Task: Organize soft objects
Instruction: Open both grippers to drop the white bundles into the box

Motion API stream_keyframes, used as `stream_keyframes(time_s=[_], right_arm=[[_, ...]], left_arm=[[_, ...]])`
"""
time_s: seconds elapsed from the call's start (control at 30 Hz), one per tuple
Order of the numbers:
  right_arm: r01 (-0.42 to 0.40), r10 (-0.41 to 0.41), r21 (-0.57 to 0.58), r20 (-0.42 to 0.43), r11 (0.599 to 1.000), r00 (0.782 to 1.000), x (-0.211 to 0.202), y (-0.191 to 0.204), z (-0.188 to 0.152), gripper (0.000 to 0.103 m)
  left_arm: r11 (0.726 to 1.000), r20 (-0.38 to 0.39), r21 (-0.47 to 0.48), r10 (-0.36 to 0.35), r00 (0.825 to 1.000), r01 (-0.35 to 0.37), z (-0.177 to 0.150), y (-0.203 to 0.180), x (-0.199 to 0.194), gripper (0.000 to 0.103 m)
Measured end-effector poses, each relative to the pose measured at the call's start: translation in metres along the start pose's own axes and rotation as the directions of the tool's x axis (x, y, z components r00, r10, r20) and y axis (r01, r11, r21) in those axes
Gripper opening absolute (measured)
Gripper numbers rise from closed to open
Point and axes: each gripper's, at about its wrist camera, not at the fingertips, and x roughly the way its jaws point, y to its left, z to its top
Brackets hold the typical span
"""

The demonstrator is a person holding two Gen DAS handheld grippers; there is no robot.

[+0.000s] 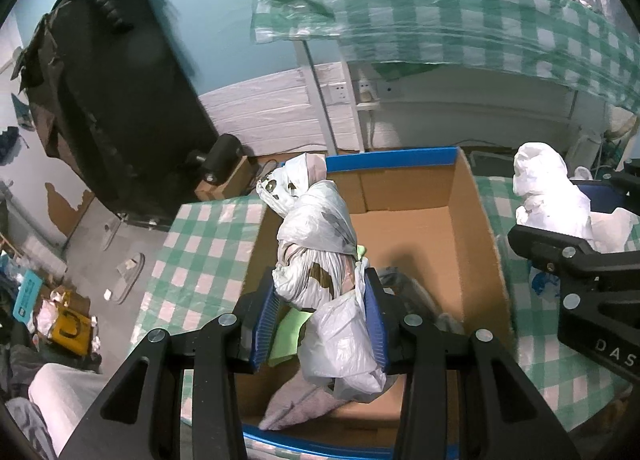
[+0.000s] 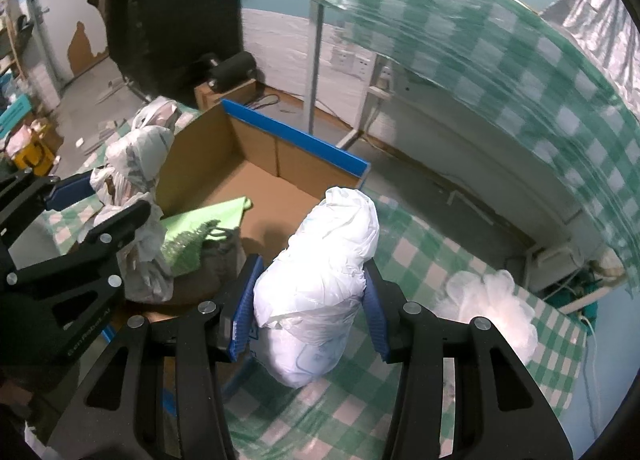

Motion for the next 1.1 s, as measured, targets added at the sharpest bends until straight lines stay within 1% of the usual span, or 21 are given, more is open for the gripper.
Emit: stream_keyframes(time_s=[0.17, 0.47, 0.63, 0.67, 0.73, 0.77, 0.83, 0.93, 1.1], right_arm=[[-0.020, 0.020, -0.003, -0.020, 1.000, 1.000, 0.013, 0.012, 0.006, 0.047], [-0.038, 0.037, -0.022, -0.046, 0.999, 0.998, 0.031, 0.027, 0.014, 0.047], [-0.053, 0.052, -0.034, -0.047, 0.998, 0.998, 0.037, 0.035, 0.015, 0.049], [-0.052, 0.051, -0.037, -0.044, 0.998, 0.998, 0.036, 0.035, 0.015, 0.050], [-0.049, 0.048, -0.043, -0.039, 0.998, 0.998, 0.036, 0.037, 0.014, 0.057], [-0.048, 0.047, -0.044, -0.038, 0.998, 0.998, 0.036, 0.038, 0.014, 0.059], [-0.039, 0.037, -0.043, -0.032, 0.998, 0.999, 0.036, 0.039, 0.015, 0.066], [-0.032, 0.031, -0.036, -0.022, 0.999, 0.999, 0.034, 0.036, 0.016, 0.070], [-0.021, 0.020, -0.020, -0.014, 1.000, 1.000, 0.030, 0.028, 0.015, 0.073]], left_arm=[[1.000, -0.004, 0.003, 0.031, 1.000, -0.031, -0.002, 0.007, 0.006, 0.041], [0.999, -0.033, -0.022, 0.032, 0.999, -0.033, -0.005, 0.018, 0.017, 0.041], [0.999, -0.047, -0.016, 0.040, 0.998, -0.040, -0.009, 0.019, 0.018, 0.042], [0.999, -0.050, -0.014, 0.041, 0.998, -0.041, -0.009, 0.019, 0.018, 0.044], [0.999, -0.049, -0.013, 0.040, 0.998, -0.041, -0.010, 0.018, 0.017, 0.045], [0.999, -0.050, -0.012, 0.039, 0.998, -0.039, -0.010, 0.017, 0.017, 0.045], [0.999, -0.048, -0.007, 0.048, 0.998, -0.048, -0.009, 0.017, 0.016, 0.051], [0.998, -0.039, 0.000, 0.062, 0.997, -0.062, -0.009, 0.017, 0.015, 0.064], [0.998, -0.025, 0.012, 0.066, 0.998, -0.066, -0.009, 0.014, 0.010, 0.069]])
